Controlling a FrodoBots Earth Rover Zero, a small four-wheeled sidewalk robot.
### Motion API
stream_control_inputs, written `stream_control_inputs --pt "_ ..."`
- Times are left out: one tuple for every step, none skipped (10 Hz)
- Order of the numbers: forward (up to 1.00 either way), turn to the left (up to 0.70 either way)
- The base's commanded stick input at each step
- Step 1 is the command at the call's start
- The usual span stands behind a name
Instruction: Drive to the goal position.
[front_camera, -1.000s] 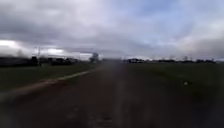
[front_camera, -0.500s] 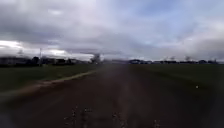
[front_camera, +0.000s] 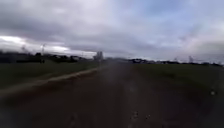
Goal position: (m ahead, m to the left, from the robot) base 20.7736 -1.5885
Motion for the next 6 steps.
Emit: stream_control_inputs --pt "0.85 -0.09" --pt "0.85 -0.31" --pt "0.85 -0.26" --pt "0.85 -0.14" --pt "0.85 -0.24" --pt "0.85 0.0"
